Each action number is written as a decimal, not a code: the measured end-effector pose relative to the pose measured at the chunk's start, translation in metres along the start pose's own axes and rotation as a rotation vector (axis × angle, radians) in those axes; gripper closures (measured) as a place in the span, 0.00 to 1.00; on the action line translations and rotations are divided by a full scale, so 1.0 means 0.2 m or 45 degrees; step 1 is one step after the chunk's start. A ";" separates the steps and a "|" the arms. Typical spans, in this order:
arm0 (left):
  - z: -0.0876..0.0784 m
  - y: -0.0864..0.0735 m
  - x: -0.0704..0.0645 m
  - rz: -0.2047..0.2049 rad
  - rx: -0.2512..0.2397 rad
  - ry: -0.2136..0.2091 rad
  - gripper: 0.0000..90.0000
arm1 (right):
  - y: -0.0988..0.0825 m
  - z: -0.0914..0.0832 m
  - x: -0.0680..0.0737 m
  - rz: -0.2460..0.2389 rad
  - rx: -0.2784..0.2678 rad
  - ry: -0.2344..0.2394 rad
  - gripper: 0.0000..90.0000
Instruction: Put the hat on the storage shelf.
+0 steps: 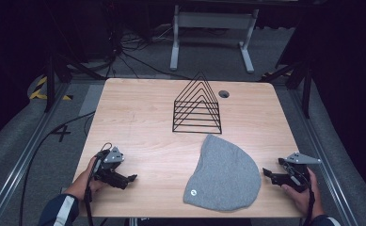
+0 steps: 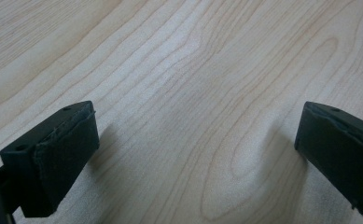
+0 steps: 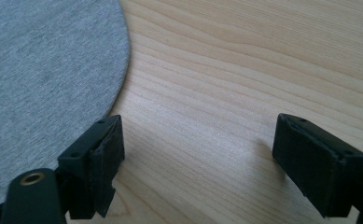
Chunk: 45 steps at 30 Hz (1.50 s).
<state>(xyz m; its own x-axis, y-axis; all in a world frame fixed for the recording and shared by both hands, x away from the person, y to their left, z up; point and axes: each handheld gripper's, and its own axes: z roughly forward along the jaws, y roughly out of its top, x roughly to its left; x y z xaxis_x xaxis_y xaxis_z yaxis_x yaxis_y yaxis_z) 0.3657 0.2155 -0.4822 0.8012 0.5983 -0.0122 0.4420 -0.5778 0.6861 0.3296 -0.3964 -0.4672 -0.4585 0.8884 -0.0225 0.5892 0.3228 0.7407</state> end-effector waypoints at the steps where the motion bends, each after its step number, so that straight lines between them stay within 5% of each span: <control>1: 0.00 0.00 0.00 -0.001 0.001 -0.001 0.00 | 0.00 0.00 0.00 0.000 0.000 0.000 0.19; 10: 0.00 0.02 0.01 0.026 0.014 -0.021 0.02 | 0.00 0.00 0.00 -0.001 0.000 -0.002 0.19; 13: -0.01 0.02 0.02 0.045 0.001 -0.040 0.14 | 0.00 0.00 0.00 -0.013 0.009 -0.008 0.18; 16: -0.01 0.03 0.02 0.087 0.009 -0.074 0.17 | 0.00 0.00 0.01 -0.002 0.009 -0.007 0.16; 23: -0.02 0.12 0.03 0.094 0.017 -0.105 0.31 | 0.02 0.01 0.01 -0.019 0.041 0.005 0.18; 26: -0.01 0.18 0.01 0.125 -0.016 -0.117 0.34 | 0.04 -0.02 0.00 -0.020 0.062 0.021 0.35; 29: 0.02 0.26 -0.01 0.159 -0.024 -0.163 0.37 | 0.05 -0.06 0.02 -0.025 -0.010 0.062 0.43; 36: 0.13 0.46 -0.07 0.262 -0.049 -0.259 0.44 | 0.17 -0.14 0.23 -0.186 -0.128 0.222 0.74; 45: 0.32 0.73 -0.17 0.368 -0.077 -0.361 0.48 | 0.27 -0.01 0.58 -0.343 -0.095 0.453 0.88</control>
<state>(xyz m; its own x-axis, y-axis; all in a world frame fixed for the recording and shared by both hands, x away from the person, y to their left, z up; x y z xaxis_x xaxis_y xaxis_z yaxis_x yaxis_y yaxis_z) 0.4282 0.0752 -0.4277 0.9721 0.2346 -0.0071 0.1648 -0.6606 0.7324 0.3067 -0.2757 -0.4286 -0.7968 0.6043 0.0019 0.3743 0.4909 0.7867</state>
